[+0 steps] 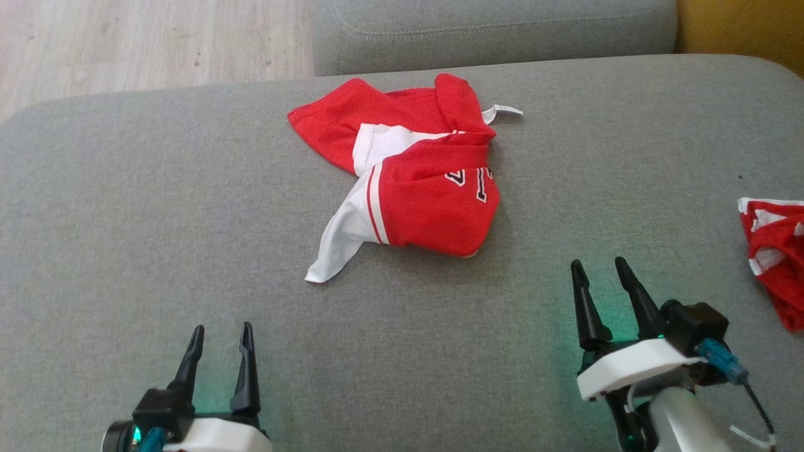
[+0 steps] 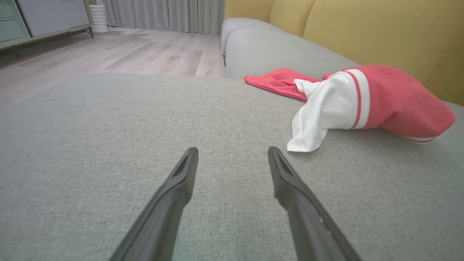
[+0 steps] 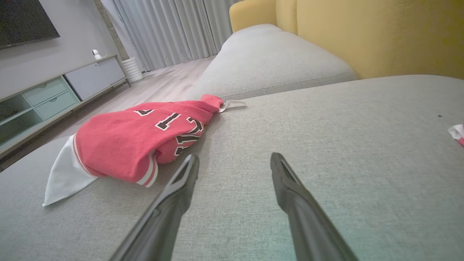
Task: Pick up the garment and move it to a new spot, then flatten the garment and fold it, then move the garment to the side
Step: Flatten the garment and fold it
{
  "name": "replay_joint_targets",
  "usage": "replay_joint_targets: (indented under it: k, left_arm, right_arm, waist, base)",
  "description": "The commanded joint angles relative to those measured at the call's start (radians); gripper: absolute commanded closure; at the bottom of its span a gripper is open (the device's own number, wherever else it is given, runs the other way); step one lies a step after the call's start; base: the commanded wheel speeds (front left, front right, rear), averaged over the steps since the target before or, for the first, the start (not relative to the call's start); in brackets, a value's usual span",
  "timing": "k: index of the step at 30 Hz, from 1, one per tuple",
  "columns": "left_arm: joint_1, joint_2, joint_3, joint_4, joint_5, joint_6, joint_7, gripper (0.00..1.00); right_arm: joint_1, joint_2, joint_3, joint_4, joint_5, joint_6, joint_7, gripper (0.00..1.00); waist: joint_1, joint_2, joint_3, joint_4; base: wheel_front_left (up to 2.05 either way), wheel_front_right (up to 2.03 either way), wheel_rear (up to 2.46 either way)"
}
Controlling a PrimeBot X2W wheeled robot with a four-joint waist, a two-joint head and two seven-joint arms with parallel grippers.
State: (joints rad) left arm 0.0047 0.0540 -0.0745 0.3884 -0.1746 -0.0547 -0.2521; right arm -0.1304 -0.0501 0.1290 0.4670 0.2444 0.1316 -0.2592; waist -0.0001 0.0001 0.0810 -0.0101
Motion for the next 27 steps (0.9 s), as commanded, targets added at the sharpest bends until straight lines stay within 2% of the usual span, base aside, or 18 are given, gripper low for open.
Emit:
replay_joint_targets:
  k: [1,2,7,10,17,22,27]
  left_arm:
    - [-0.043,0.001,0.033,-0.032,0.012,-0.009,-0.010,0.00]
    - [-0.043,0.001,0.033,-0.032,0.012,-0.009,-0.010,0.00]
    - [-0.069,-0.003,0.001,-0.023,0.015,-0.023,-0.010,0.00]
    - [-0.083,-0.003,-0.047,-0.015,-0.012,-0.026,-0.010,0.00]
    - [-0.115,-0.004,-0.163,-0.006,-0.063,-0.015,-0.010,0.00]
    - [-0.129,-0.004,-0.223,-0.006,-0.082,-0.007,-0.010,0.00]
    - [-0.132,-0.004,-0.256,-0.010,-0.109,0.004,-0.010,0.00]
  right_arm:
    - [-0.032,0.000,0.043,-0.035,-0.004,-0.001,-0.003,0.00]
    - [-0.032,0.000,0.043,-0.035,-0.004,-0.001,-0.003,0.00]
    - [-0.117,0.000,0.170,-0.050,0.007,-0.001,-0.003,0.00]
    - [-0.206,0.000,0.302,-0.021,0.024,-0.001,-0.001,0.00]
    - [-0.372,0.000,0.585,0.072,0.099,-0.001,0.082,0.00]
    - [-0.448,0.000,0.659,0.193,0.121,-0.001,0.138,0.00]
    - [-0.507,0.000,0.631,0.335,0.085,-0.001,0.159,0.00]
  waist:
    - [0.0001,-0.0001,0.009,0.008]
    - [0.0001,-0.0001,0.009,0.008]
    - [0.0001,-0.0001,0.041,0.049]
    - [0.0001,-0.0001,0.057,0.089]
    - [0.0001,-0.0001,0.099,0.214]
    - [0.0001,-0.0001,0.129,0.298]
    - [0.0001,-0.0001,0.152,0.353]
  base:
    - [0.00,0.00,0.00]
    - [0.00,0.00,0.00]
    - [0.00,0.00,0.00]
    - [0.00,0.00,0.00]
    - [0.00,0.00,0.00]
    - [0.00,0.00,0.00]
    - [0.00,0.00,0.00]
